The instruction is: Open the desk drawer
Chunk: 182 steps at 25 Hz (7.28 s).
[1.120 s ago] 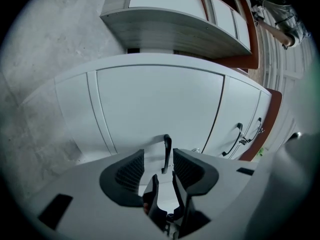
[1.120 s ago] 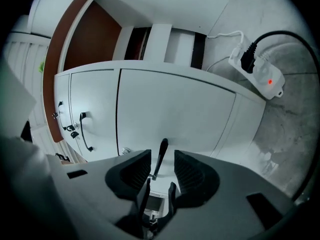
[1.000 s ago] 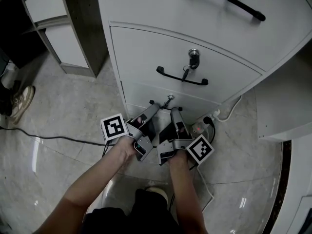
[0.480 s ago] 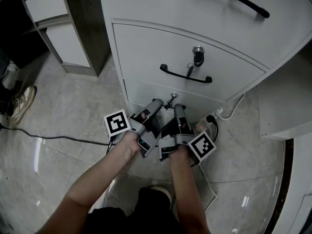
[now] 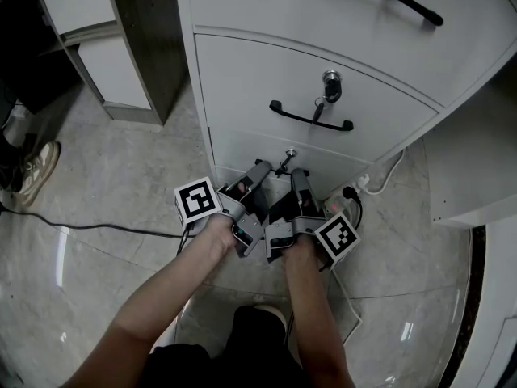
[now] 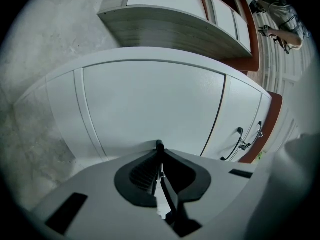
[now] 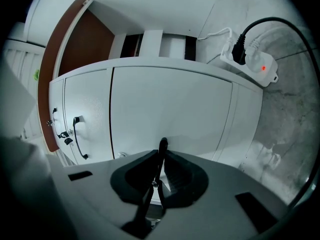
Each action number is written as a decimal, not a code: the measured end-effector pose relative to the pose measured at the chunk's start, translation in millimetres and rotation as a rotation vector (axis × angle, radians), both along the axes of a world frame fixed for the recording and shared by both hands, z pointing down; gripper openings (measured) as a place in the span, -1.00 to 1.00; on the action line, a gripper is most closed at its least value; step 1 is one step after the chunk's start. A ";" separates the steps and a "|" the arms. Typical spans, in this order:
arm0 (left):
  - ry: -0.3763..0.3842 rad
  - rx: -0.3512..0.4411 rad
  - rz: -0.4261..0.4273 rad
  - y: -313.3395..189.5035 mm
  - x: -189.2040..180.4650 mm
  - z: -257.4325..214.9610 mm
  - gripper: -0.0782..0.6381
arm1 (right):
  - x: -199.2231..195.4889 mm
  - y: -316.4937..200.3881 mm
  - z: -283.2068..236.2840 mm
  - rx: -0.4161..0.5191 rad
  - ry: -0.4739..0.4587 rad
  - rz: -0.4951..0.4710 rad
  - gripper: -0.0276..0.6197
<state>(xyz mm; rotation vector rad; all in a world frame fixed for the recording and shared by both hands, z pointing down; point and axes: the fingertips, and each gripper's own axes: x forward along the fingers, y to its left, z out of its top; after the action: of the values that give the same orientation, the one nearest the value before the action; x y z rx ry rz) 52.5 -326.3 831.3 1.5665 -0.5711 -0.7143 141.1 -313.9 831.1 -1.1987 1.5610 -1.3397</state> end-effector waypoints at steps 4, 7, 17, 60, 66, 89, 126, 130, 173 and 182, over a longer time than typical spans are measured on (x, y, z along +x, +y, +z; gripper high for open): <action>-0.012 -0.007 0.007 2.5 -0.2 -0.4 -0.68 | -0.7 2.4 -2.7 0.015 0.008 0.002 -0.76; -0.021 -0.011 0.007 4.1 -1.0 0.0 -0.68 | -1.5 6.8 -1.8 0.021 0.042 -0.004 -0.77; -0.047 -0.003 0.009 14.8 -3.7 0.7 -0.69 | -4.0 17.7 -1.5 0.014 0.000 -0.012 -0.78; -0.135 0.022 0.104 128.1 -18.3 -1.9 -0.69 | -19.9 131.9 -1.4 -0.045 -0.020 0.007 -0.78; -0.132 0.026 0.108 145.1 -20.2 -0.1 -0.69 | -22.2 149.7 0.5 -0.055 -0.018 0.015 -0.78; -0.225 0.018 0.148 173.9 -24.7 39.4 -0.68 | -28.5 176.9 39.7 -0.142 0.018 0.041 -0.78; -0.614 0.755 0.339 195.3 -7.6 -119.3 -0.74 | -56.0 158.2 -145.4 0.511 0.981 -0.296 -0.86; -0.633 0.755 0.306 168.4 -8.8 -138.4 -0.74 | -60.2 130.3 -148.7 0.475 1.052 -0.358 -0.86; -0.830 0.780 0.317 131.1 29.0 -201.1 -0.74 | -18.2 120.5 -229.8 0.380 1.123 -0.324 -0.86; -0.824 0.758 0.311 129.6 26.9 -193.6 -0.74 | -19.3 119.1 -225.2 0.379 1.089 -0.318 -0.86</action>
<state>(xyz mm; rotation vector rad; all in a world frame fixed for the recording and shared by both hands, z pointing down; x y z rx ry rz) 79.4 -196.8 637.7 2.6162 -0.6532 0.0201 121.8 -194.8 605.9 -1.5608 2.6913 -0.4370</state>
